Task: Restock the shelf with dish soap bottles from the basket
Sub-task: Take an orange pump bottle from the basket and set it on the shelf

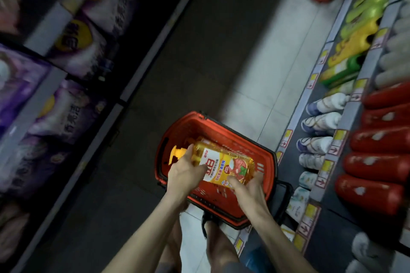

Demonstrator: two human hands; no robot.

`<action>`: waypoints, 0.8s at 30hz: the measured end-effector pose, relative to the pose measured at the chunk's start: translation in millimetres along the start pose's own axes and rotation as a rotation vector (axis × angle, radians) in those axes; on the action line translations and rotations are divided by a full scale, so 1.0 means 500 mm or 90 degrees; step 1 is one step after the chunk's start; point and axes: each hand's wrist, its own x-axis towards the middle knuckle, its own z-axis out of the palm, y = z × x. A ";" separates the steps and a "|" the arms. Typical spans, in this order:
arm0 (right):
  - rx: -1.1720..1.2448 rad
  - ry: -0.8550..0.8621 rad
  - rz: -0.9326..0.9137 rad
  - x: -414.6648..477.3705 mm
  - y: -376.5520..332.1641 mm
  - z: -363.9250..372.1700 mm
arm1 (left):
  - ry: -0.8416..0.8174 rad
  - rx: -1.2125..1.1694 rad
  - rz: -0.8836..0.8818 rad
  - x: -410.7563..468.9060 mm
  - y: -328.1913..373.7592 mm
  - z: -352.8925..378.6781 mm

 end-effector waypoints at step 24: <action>0.174 -0.106 -0.347 -0.440 -0.338 -0.277 | 0.325 -0.142 0.183 -0.583 0.157 -0.303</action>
